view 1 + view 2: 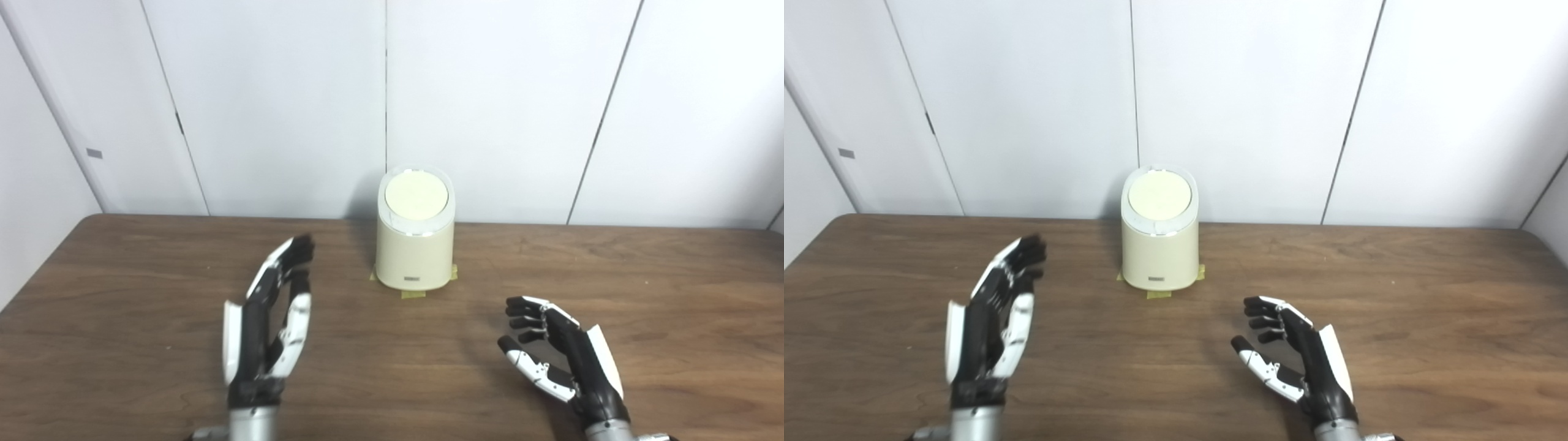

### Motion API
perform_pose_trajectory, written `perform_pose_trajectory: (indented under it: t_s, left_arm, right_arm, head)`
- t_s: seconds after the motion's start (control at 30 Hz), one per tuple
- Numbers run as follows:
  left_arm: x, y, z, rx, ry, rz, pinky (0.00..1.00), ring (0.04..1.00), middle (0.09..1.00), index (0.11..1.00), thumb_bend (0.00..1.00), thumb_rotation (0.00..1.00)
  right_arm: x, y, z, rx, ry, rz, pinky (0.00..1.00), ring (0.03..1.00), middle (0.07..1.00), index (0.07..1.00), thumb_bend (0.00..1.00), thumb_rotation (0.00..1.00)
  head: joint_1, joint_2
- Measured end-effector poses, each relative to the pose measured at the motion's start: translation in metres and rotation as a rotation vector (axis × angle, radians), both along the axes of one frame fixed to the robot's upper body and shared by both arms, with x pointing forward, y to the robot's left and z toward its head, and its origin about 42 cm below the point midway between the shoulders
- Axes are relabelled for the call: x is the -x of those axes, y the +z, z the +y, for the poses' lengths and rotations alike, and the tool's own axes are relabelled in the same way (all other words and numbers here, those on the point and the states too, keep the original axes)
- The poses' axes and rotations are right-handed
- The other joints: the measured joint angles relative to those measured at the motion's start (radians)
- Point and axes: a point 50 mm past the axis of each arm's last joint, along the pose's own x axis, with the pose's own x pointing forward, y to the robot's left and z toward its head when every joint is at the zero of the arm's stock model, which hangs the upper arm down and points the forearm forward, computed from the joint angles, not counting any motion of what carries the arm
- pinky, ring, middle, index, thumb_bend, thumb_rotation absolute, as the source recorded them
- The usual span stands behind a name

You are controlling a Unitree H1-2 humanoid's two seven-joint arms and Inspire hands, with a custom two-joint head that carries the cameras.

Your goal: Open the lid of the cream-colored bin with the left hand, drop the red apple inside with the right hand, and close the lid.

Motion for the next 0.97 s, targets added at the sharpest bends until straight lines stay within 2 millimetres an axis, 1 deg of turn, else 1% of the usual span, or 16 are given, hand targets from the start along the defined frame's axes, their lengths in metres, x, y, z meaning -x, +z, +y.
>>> perform_pose_trajectory:
  t_s: [0.03,0.07,0.1,0.17,0.27,0.37,0.43,0.47,0.57,0.73,0.8,0.87,0.97]
  left_arm:
    - [0.001,-0.001,0.003,0.023,-0.006,0.004,0.68,0.731,0.746,0.749,0.22,0.54]
    - [0.003,-0.003,0.005,0.042,-0.011,0.008,0.67,0.728,0.745,0.744,0.22,0.52]
    - [0.005,-0.005,0.007,0.060,-0.017,0.017,0.66,0.725,0.743,0.738,0.23,0.51]
    - [0.006,-0.011,0.011,0.093,-0.031,0.040,0.66,0.727,0.738,0.728,0.25,0.53]
    - [0.005,-0.017,0.015,0.134,-0.049,0.069,0.67,0.737,0.747,0.723,0.26,0.47]
    - [0.004,-0.021,0.020,0.144,-0.050,0.083,0.67,0.743,0.754,0.729,0.24,0.44]
    - [0.003,-0.028,0.020,0.137,-0.063,0.107,0.68,0.748,0.760,0.735,0.24,0.44]
    - [0.003,-0.029,0.020,0.137,-0.071,0.112,0.68,0.749,0.760,0.735,0.24,0.44]
    - [0.003,-0.029,0.020,0.131,-0.083,0.115,0.67,0.738,0.749,0.727,0.23,0.41]
    - [0.003,-0.028,0.021,0.102,-0.077,0.145,0.66,0.734,0.747,0.726,0.23,0.41]
    - [0.004,-0.028,0.022,0.094,-0.072,0.147,0.66,0.732,0.746,0.725,0.23,0.42]
    - [0.004,-0.026,0.022,0.076,-0.065,0.149,0.65,0.730,0.742,0.722,0.23,0.44]
    - [0.004,-0.023,0.022,0.066,-0.059,0.151,0.66,0.733,0.744,0.722,0.22,0.43]
  right_arm:
    - [0.000,0.001,-0.001,-0.001,-0.004,-0.003,0.58,0.678,0.708,0.702,0.27,0.38]
    - [0.001,0.002,-0.002,-0.002,-0.009,-0.006,0.58,0.679,0.708,0.702,0.27,0.38]
    - [0.001,0.002,-0.003,-0.006,-0.010,-0.012,0.59,0.681,0.709,0.701,0.27,0.38]
    - [0.002,0.002,-0.007,-0.016,-0.020,-0.022,0.58,0.679,0.707,0.700,0.26,0.36]
    - [0.004,0.002,-0.009,-0.022,-0.025,-0.027,0.58,0.680,0.707,0.697,0.26,0.35]
    - [0.004,0.003,-0.009,-0.027,-0.025,-0.032,0.59,0.683,0.709,0.700,0.26,0.39]
    - [0.005,0.003,-0.009,-0.035,-0.023,-0.038,0.59,0.681,0.708,0.699,0.27,0.40]
    - [0.005,0.004,-0.009,-0.040,-0.023,-0.041,0.59,0.682,0.709,0.700,0.27,0.40]
    - [0.009,0.006,-0.011,-0.050,-0.027,-0.052,0.59,0.678,0.707,0.700,0.27,0.40]
    - [0.010,0.009,-0.013,-0.058,-0.029,-0.066,0.58,0.678,0.707,0.697,0.28,0.43]
    - [0.010,0.011,-0.013,-0.056,-0.026,-0.071,0.57,0.675,0.706,0.697,0.27,0.42]
    - [0.010,0.012,-0.012,-0.053,-0.024,-0.074,0.57,0.671,0.702,0.693,0.27,0.38]
    - [0.011,0.012,-0.012,-0.051,-0.022,-0.073,0.57,0.666,0.697,0.690,0.27,0.36]
  head:
    - [0.002,0.000]
    - [0.000,0.000]
    - [-0.002,0.000]
    - [-0.008,0.002]
    - [-0.006,0.005]
    - [-0.011,0.009]
    - [-0.011,0.014]
    - [-0.006,0.024]
    - [0.002,0.035]
    - [0.003,0.046]
    - [0.003,0.052]
    - [0.003,0.057]
    - [0.003,0.058]
